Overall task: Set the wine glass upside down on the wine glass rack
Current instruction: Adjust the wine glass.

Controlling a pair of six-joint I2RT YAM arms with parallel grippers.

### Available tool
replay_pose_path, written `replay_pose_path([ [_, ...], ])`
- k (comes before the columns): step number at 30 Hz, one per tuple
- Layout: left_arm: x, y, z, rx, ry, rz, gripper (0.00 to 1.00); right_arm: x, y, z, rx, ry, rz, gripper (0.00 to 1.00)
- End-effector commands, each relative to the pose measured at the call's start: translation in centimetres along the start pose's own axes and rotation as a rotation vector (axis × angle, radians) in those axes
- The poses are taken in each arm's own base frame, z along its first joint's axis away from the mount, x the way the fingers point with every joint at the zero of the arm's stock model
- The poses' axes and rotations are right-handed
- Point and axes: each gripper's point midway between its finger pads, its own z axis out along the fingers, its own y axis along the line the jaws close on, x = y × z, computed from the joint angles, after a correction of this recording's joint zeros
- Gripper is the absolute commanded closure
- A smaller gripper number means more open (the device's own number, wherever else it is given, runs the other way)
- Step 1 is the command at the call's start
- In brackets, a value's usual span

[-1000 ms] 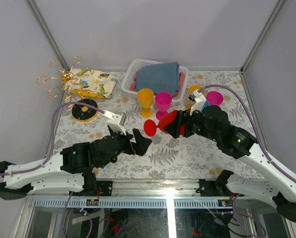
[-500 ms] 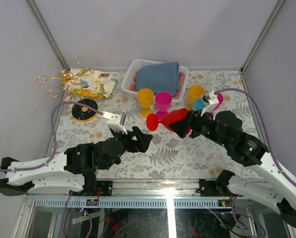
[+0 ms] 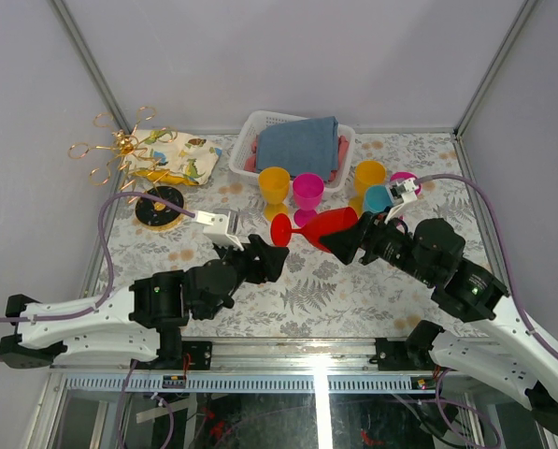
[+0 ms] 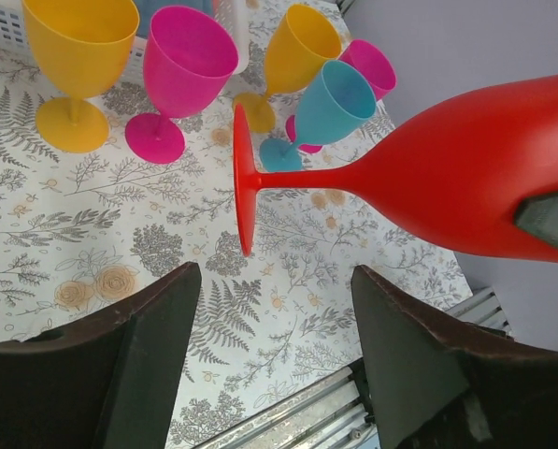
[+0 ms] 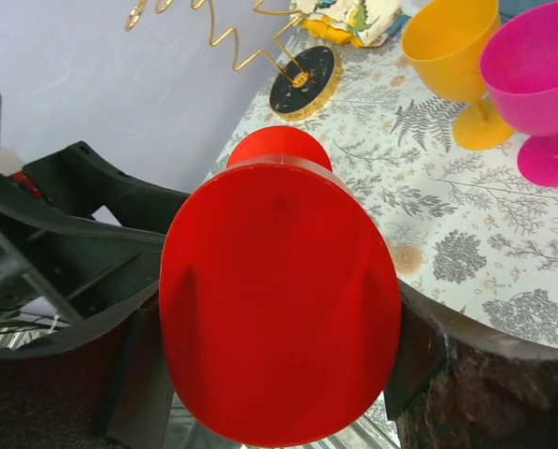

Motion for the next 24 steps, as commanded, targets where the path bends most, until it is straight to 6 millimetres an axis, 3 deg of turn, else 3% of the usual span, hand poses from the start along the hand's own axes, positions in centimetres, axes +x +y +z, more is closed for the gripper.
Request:
replay_pose_path([
  [1, -1.7, -1.0, 0.5, -0.002, -0.072, -0.046, 0.38, -2.0, 2.8, -0.4, -0.123, -0.085, 0.029, 0.28],
  [20, -2.5, -0.2, 0.9, -0.051, -0.130, -0.016, 0.69, -1.4, 3.8, -0.6, -0.190, -0.058, 0.052, 0.28],
  [24, -2.7, -0.2, 1.1, -0.055, -0.146, -0.001, 0.85, -1.3, 4.2, -0.7, -0.204, -0.048, 0.058, 0.28],
])
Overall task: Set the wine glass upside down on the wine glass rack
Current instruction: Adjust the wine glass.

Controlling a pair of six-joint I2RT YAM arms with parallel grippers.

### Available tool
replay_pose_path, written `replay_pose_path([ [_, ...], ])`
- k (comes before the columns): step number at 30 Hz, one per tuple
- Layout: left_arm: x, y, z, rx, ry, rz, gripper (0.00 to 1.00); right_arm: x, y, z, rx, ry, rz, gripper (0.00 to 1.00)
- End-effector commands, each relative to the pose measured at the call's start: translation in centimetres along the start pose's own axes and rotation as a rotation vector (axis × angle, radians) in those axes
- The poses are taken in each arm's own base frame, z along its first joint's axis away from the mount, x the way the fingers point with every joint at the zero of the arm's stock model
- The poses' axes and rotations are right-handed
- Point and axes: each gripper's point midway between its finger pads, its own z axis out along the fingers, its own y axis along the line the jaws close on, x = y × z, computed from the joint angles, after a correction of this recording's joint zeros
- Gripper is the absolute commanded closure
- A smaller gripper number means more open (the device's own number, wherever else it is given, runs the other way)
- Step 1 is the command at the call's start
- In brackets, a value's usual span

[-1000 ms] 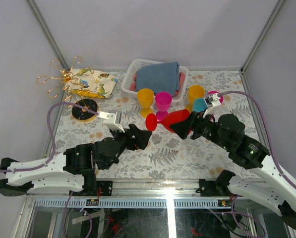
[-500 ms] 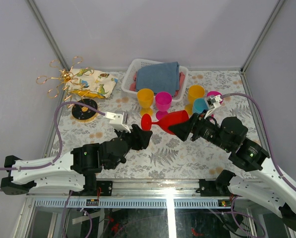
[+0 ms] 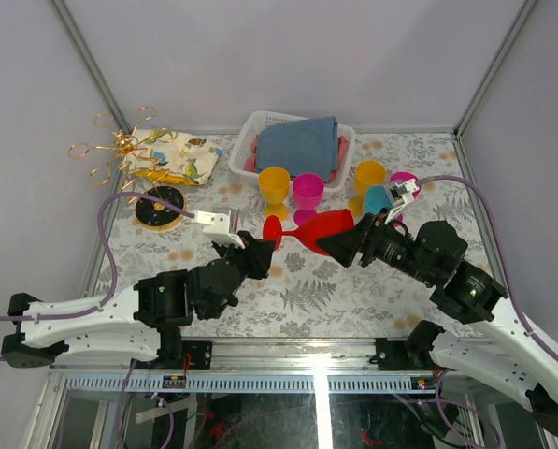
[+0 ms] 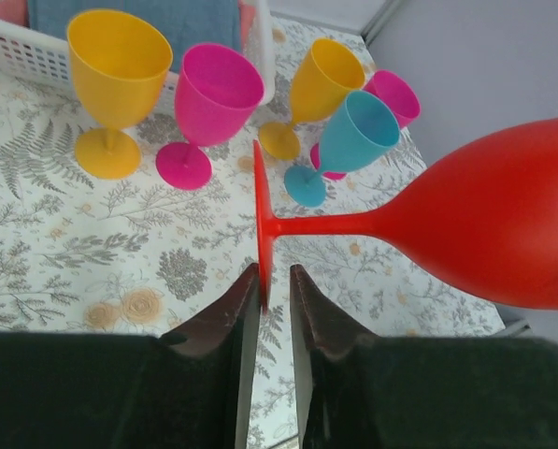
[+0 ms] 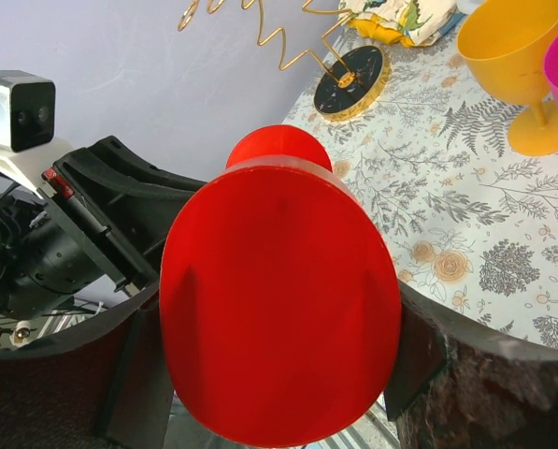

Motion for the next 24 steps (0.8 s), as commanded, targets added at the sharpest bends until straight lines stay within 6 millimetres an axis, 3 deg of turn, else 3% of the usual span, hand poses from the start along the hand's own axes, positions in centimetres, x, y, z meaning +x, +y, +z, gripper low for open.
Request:
replay_pose_path([
  [1, -2.2, -0.7, 0.3, -0.009, -0.092, -0.038, 0.88, -1.3, 2.3, -0.3, -0.094, -0.038, 0.005, 0.28],
  [5, -2.4, -0.9, 0.5, -0.008, -0.093, 0.016, 0.96, -1.1, 2.1, -0.2, -0.082, -0.028, 0.003, 0.27],
  [10, -2.4, -1.1, 0.5, 0.003, -0.078, 0.107, 1.00, -1.4, 1.6, -0.5, -0.043, -0.034, -0.013, 0.01],
  [24, -3.5, 1.9, -1.4, -0.018, -0.062, 0.286, 1.00, -3.4, -1.2, -4.1, 0.156, -0.084, -0.149, 0.00],
])
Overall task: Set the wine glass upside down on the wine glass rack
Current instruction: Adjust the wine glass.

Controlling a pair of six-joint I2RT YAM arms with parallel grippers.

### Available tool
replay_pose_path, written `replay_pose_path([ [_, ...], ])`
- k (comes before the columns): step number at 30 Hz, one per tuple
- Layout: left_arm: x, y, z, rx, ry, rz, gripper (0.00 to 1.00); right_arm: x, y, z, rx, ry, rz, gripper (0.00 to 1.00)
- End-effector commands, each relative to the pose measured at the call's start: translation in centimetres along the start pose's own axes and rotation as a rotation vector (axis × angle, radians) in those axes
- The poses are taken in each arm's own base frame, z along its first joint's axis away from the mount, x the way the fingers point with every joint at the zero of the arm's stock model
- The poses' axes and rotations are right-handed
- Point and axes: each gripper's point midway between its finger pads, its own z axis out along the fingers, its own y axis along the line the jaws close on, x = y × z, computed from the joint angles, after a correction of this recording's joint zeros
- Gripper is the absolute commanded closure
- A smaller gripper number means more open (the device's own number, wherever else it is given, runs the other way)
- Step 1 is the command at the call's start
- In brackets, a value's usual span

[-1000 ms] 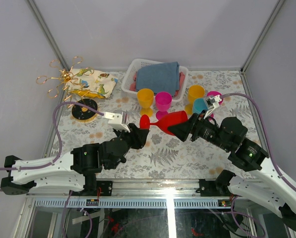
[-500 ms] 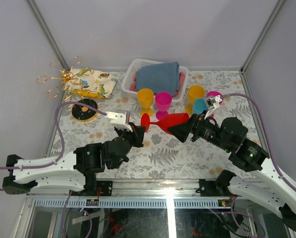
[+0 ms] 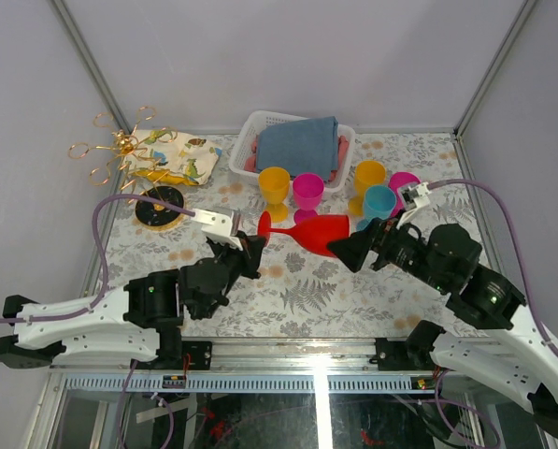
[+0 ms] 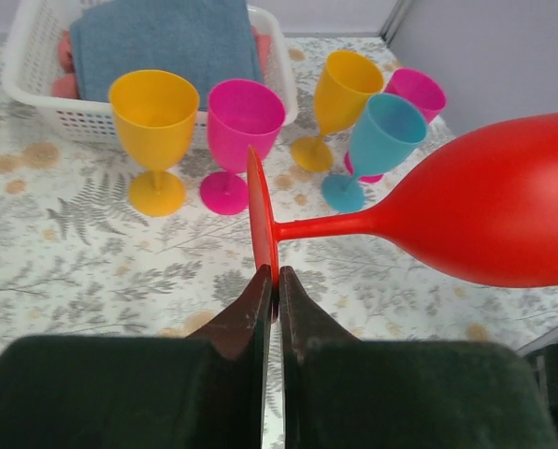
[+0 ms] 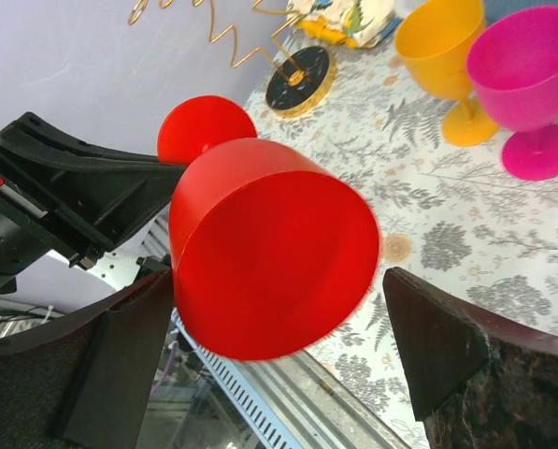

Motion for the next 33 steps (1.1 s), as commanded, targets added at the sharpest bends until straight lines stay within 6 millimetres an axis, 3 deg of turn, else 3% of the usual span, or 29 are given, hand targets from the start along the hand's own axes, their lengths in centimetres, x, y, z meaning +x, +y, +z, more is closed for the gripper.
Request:
replay_pose_path([
  [1, -1.3, 1.7, -0.9, -0.023, -0.013, 0.126, 1.00, -3.0, -1.0, -2.4, 0.098, -0.097, -0.103, 0.00],
  [5, -1.3, 0.7, -1.4, 0.077, 0.011, 0.226, 1.00, -3.8, -3.4, -3.8, 0.226, -0.129, -0.154, 0.00],
  [9, -0.9, -0.6, -1.7, 0.175, 0.038, 0.315, 1.00, -5.1, -4.4, -5.0, 0.290, -0.181, -0.214, 0.00],
  [16, -1.0, -0.9, -1.5, 0.185, 0.045, 0.404, 1.00, -5.7, -5.0, -4.8, 0.314, -0.190, -0.342, 0.02],
  [20, 0.0, -1.3, -1.5, 0.178, 0.139, 0.423, 1.00, -5.1, -5.0, -4.1, 0.310, -0.120, -0.401, 0.01],
  [27, 4.5, -4.1, -1.8, 0.312, 0.354, 0.495, 1.00, -2.5, -4.4, -2.0, 0.228, 0.028, -0.465, 0.00],
  [33, 5.0, -4.4, -1.5, 0.319, 0.364, 0.523, 1.00, -1.0, -3.6, -1.3, 0.114, 0.041, -0.518, 0.00],
])
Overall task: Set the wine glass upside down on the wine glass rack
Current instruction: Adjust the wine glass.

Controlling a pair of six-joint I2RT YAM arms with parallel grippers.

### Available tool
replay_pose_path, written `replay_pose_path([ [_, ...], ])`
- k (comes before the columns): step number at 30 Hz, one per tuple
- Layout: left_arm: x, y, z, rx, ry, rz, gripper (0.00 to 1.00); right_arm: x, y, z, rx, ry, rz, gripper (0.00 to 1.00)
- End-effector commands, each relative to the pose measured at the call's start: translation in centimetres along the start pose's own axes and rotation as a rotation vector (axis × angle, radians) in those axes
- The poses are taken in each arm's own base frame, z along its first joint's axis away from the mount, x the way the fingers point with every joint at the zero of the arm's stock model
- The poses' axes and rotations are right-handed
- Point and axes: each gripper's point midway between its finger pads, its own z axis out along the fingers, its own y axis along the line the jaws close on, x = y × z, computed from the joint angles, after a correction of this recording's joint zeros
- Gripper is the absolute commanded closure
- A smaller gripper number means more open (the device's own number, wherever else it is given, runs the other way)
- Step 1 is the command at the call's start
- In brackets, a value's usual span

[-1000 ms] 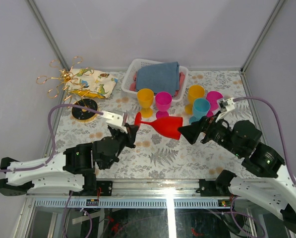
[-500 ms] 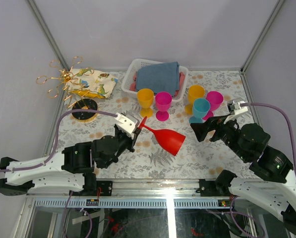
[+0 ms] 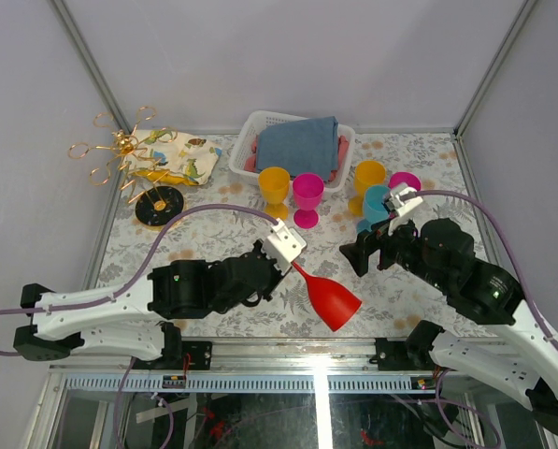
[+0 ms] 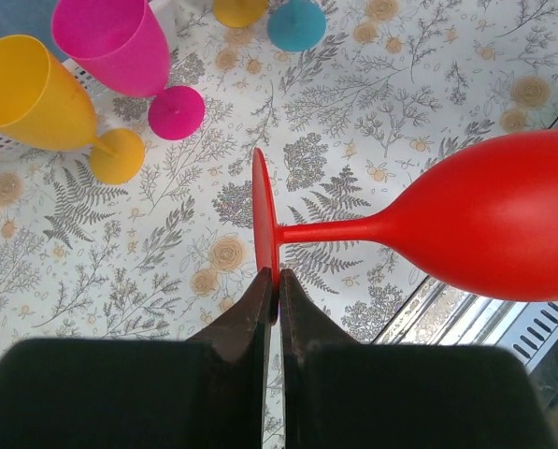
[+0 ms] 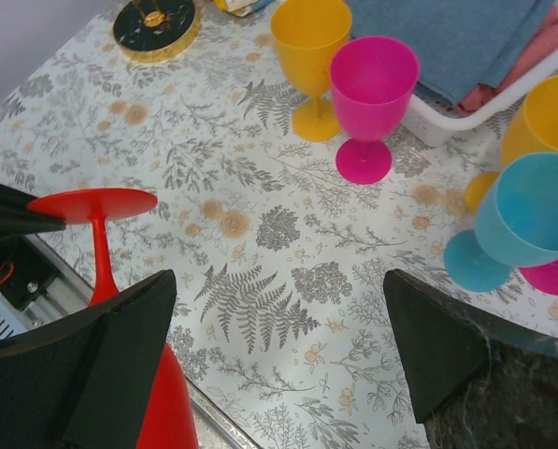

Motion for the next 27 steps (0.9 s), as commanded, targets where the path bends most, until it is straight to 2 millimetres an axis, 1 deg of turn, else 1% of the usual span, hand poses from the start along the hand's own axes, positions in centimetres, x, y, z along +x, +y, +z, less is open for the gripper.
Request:
replay_pose_path([
  [1, -0.9, -0.2, -0.4, 0.018, -0.010, 0.011, 1.00, -0.8, 1.5, -0.2, -0.102, -0.072, -0.055, 0.00],
  [3, -0.6, 0.3, 0.1, -0.023, 0.007, 0.036, 1.00, -0.7, 1.5, 0.0, -0.105, -0.083, -0.050, 0.00],
  [5, 0.5, 1.2, 0.9, -0.093, 0.055, 0.087, 1.00, -0.6, 1.4, 0.3, -0.098, -0.082, -0.048, 0.00],
  [7, 1.9, 2.1, 1.3, -0.165, 0.122, 0.098, 1.00, -0.2, 1.3, 0.6, -0.092, -0.066, -0.047, 0.00],
  [9, 3.0, 1.9, 1.6, -0.176, 0.166, 0.082, 1.00, 0.2, 1.3, 0.7, -0.089, -0.050, -0.046, 0.00],
  [11, 3.5, 1.3, 1.9, -0.164, 0.174, 0.038, 1.00, 0.7, 1.2, 1.0, -0.087, -0.038, -0.042, 0.01],
  [13, 3.4, 0.6, 2.1, -0.132, 0.158, 0.000, 1.00, 1.1, 1.3, 1.2, -0.089, -0.028, -0.038, 0.01],
  [15, 3.0, 0.4, 2.1, -0.123, 0.140, -0.023, 1.00, 1.5, 1.3, 1.4, -0.094, -0.018, -0.034, 0.01],
  [16, 3.0, 0.4, 2.0, -0.115, 0.139, -0.015, 1.00, 1.7, 1.4, 1.4, -0.096, -0.013, -0.035, 0.01],
  [18, 2.9, -0.6, 1.8, -0.032, 0.128, 0.026, 1.00, 1.7, 1.4, 1.4, -0.099, -0.010, -0.032, 0.01],
  [20, 2.5, -0.1, 1.8, -0.053, 0.092, 0.022, 1.00, 1.7, 1.5, 1.3, -0.101, -0.009, -0.031, 0.02],
  [23, 2.3, 0.1, 1.9, -0.048, 0.083, 0.072, 1.00, 1.6, 1.5, 1.2, -0.104, -0.014, -0.032, 0.02],
  [27, 1.4, -0.4, 1.9, 0.019, 0.035, 0.089, 1.00, 1.7, 1.7, 1.2, -0.114, -0.007, -0.038, 0.02],
])
